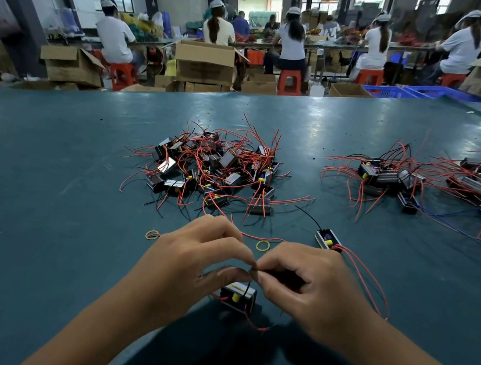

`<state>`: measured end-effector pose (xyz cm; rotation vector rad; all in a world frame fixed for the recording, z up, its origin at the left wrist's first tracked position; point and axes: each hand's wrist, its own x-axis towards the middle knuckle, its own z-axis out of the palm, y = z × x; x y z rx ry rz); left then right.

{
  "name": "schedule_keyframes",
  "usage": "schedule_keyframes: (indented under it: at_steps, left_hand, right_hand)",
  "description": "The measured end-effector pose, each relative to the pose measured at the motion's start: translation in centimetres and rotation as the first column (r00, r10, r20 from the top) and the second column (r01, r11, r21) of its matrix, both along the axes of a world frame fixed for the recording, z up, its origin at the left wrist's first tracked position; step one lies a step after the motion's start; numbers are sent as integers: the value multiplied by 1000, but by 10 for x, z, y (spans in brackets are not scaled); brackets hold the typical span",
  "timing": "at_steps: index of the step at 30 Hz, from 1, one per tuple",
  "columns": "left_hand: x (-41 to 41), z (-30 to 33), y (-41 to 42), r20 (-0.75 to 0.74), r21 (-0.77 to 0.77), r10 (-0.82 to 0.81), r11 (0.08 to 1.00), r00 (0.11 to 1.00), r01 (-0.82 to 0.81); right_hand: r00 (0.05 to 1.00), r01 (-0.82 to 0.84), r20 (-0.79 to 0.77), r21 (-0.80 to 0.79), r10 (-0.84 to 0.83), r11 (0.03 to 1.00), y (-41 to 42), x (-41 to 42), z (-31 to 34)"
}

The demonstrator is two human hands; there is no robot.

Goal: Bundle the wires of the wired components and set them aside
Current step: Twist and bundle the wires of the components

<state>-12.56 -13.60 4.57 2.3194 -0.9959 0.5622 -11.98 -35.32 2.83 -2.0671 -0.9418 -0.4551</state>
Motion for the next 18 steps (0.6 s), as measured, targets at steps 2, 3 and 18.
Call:
schedule_keyframes:
  at_steps: [2,3,18]
  left_hand:
    - [0,0,0,9,19,9,1000,1000,-9]
    - [0,0,0,4,30,26,999,1000,-26]
    - [2,-16,-15,-622,-234,31,946,782,-224]
  right_hand:
    - [1000,-2,-2,1,2,1000,0,0,0]
    - [1000,-2,-3,5,2,1000,0,1,0]
    - [953,57,-302,108,-22,993,-1,13,-10]
